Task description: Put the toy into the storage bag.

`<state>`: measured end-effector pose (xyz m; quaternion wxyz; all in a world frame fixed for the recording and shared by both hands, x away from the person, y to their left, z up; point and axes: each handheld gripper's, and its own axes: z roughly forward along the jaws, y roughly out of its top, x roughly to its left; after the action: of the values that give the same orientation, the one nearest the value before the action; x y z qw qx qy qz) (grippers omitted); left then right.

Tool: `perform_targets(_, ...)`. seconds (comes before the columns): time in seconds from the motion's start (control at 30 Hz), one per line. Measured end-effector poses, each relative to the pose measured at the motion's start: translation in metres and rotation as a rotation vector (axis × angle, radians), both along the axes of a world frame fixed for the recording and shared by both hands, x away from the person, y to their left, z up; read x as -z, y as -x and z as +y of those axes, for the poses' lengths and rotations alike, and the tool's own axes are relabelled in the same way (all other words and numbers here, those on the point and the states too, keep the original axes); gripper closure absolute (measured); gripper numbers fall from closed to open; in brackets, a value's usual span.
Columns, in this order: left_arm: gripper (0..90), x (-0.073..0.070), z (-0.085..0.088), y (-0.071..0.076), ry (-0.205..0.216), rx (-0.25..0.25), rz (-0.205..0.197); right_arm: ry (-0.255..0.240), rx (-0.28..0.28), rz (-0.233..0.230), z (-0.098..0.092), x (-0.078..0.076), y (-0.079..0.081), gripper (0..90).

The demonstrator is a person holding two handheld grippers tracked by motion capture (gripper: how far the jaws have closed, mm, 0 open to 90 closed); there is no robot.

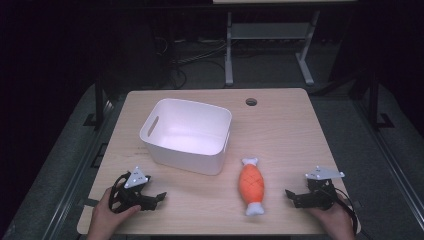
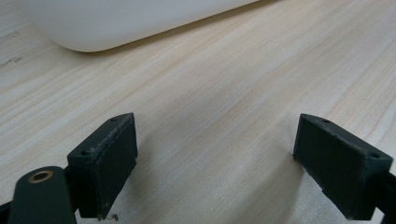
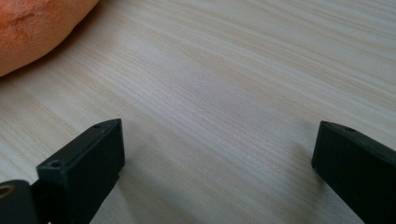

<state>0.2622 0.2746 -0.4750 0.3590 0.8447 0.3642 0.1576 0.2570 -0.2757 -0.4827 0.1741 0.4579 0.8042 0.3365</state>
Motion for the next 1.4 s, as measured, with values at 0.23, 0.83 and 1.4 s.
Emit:
perform_targets(0.23,12.8,0.000,0.000,0.000,0.000,-0.001,0.000,0.005,-0.012,0.004,-0.001,-0.003,0.000,13.8)
perform_targets(0.83,12.8,0.000,0.000,0.000,0.000,0.000,0.000,-0.021,-0.097,-0.002,0.014,-0.027,-0.013,89.4)
perform_targets(1.4,12.9,0.000,0.000,0.000,0.000,0.000,0.002,-0.058,-0.178,-0.002,0.041,-0.043,-0.044,89.7)
